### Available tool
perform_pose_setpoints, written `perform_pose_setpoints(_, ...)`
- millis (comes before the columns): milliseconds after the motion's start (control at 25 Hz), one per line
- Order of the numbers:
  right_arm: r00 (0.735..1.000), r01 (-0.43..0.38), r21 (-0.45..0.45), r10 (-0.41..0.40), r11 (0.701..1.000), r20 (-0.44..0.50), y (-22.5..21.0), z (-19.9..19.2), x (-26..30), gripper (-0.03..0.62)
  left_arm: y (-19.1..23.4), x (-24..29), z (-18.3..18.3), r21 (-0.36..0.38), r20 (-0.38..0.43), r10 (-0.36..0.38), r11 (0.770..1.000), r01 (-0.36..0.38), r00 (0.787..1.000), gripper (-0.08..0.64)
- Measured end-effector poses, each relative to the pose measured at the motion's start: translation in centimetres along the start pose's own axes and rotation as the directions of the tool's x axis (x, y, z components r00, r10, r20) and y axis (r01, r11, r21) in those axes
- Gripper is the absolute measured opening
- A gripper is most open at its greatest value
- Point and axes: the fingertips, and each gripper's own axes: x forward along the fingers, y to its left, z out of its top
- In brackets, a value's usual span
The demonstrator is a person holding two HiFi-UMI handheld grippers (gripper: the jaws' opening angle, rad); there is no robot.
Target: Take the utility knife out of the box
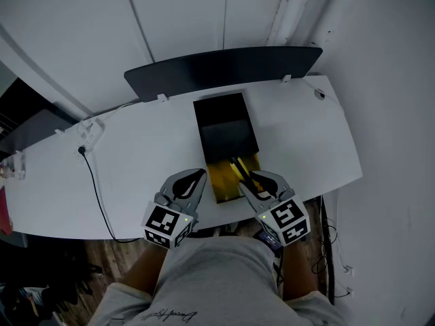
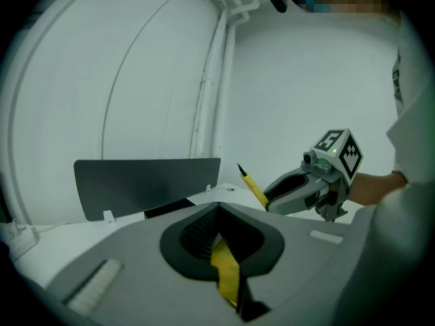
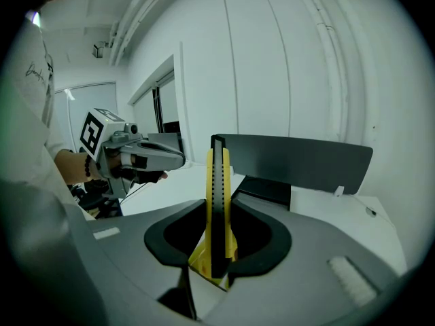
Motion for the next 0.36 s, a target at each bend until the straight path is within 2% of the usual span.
perform_pose_setpoints(360, 1.0, -0.005, -0.005, 0.005, 1.0, -0.011, 0.01, -0.16, 0.28, 0.132, 0.14, 0.21, -0.31, -0.005, -0.01, 0.004, 1.0, -0.004, 1.0, 0.0)
